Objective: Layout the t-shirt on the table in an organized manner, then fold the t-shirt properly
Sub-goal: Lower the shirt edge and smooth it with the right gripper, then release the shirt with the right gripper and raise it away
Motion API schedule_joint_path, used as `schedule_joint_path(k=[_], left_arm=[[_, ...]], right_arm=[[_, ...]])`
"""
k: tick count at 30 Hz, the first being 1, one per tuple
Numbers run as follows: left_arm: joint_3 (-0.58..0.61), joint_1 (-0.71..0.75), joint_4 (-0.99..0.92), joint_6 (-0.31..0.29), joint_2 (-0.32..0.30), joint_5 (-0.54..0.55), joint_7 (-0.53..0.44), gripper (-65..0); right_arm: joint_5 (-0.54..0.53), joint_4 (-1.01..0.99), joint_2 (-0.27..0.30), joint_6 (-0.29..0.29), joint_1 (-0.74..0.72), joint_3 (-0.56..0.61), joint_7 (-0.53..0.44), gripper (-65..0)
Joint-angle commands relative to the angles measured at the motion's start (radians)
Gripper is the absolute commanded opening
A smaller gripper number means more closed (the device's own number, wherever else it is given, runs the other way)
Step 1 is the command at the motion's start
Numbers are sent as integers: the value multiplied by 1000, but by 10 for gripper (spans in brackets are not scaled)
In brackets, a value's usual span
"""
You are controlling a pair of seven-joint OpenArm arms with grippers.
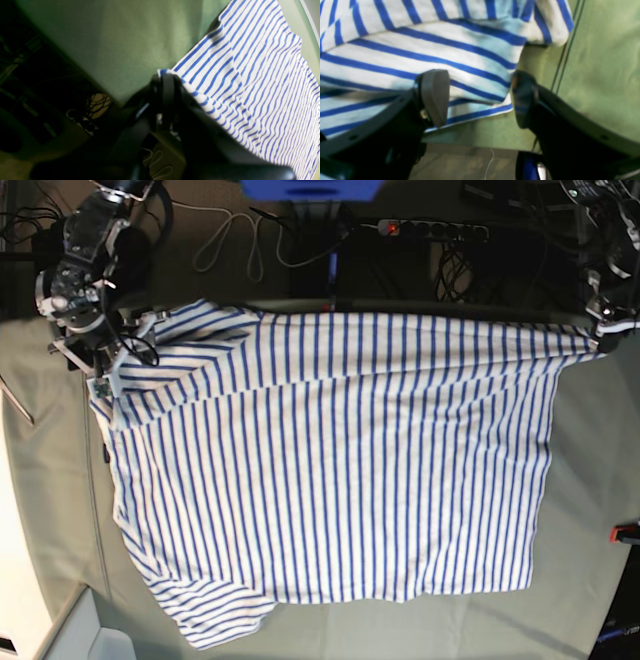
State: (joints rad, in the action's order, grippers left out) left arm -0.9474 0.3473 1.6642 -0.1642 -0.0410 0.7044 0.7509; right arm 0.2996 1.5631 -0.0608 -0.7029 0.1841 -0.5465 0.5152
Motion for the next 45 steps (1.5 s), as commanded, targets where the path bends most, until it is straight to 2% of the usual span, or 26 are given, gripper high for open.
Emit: schedule_joint_path(k=[1,3,5,10,14,22,26,31,33,40,45], left_arm=[[-8,-1,18,-5,-12,10,-21,-648],[-8,-1,18,-5,-10,10,-21,-648],[-8,-1,18,-5,-10,10,-21,-648],[-8,-1,18,-5,-12,10,-21,-648],[-8,-1,18,-5,-12,11,-21,-648],[-9,6,50,-5,-9,14,-21,-648],[-9,43,78,-5,-7,16,-20,-648],[-9,57,96,-5,-6,16,-20,-648],[-11,59,103,-5,-6,27,-20,-648],[-11,89,109,-5,-10,70,-20,-648],[-11,94,109,-5,-7,70,-20,-648]], right_arm=[[-9,15,6,5,-2,-1,-13,-252],[-9,15,6,5,-4,-1,-13,-272],[-9,15,6,5,-5,1,-13,-323],[-9,15,11,5,-1,1,-13,-490],[-9,15,11,5,15,3,-13,-650],[-17,161,29,5,102,-5,-13,-650],[-101,296,31,5,188,-5,-13,-650],[-138,442,31,5,275,-7,-13,-650],[-150,458,31,5,292,-11,-14,-650],[-261,455,32,5,298,-134,-46,-650],[-284,454,32,5,298,-191,-46,-650]])
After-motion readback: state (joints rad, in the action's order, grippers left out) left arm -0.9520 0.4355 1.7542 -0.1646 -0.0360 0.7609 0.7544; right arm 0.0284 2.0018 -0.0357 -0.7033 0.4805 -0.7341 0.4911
